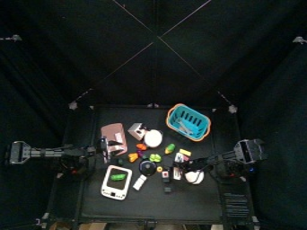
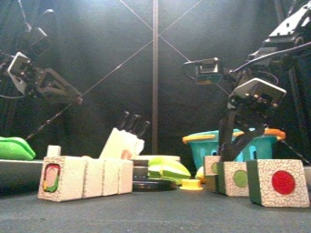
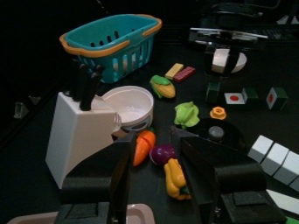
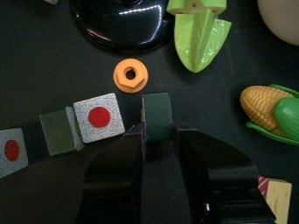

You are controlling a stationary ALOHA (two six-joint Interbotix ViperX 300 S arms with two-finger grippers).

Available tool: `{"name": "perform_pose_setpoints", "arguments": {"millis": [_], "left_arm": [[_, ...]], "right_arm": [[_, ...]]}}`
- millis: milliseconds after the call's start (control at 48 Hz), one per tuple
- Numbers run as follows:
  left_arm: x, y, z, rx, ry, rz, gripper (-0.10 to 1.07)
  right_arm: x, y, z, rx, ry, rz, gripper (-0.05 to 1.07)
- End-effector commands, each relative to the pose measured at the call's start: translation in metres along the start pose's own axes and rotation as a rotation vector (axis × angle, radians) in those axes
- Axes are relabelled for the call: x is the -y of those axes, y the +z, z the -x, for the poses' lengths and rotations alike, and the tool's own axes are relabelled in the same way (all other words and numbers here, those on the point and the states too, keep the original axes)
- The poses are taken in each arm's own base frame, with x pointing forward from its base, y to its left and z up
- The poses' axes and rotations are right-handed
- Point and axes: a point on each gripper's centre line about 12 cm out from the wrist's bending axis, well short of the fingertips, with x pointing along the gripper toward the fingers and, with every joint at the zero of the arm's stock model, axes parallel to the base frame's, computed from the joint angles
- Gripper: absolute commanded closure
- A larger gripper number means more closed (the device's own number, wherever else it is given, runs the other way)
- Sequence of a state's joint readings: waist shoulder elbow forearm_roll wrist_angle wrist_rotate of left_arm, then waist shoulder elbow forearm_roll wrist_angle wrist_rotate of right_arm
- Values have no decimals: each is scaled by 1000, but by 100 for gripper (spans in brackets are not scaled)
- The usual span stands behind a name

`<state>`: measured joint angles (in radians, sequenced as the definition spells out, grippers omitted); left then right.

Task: Place sushi piece in pot

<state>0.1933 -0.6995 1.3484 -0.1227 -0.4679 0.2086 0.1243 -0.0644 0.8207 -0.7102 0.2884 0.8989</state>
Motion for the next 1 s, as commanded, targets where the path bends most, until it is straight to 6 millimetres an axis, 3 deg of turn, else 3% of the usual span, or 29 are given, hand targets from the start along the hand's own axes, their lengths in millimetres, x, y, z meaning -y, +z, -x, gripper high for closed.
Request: {"name": "perform_pose_setpoints", "arguments": {"millis": [0, 229, 500, 708, 979], "left_arm": [[0, 6, -2, 18, 2, -1, 21], [0, 6, -2, 17, 1, -1, 21], [0, 7, -2, 18, 1, -1, 21], [0, 6, -2, 17, 1, -1, 21], [0, 6, -2, 17, 1, 1, 21]], "right_arm": [[-1, 16, 11, 56, 6, -1, 48], [8, 41, 24, 112, -57, 45, 48], [52, 87, 36, 216, -150, -39, 48], [87, 100, 30, 226, -230, -66, 48], [106, 109, 9, 227, -240, -70, 48]]}}
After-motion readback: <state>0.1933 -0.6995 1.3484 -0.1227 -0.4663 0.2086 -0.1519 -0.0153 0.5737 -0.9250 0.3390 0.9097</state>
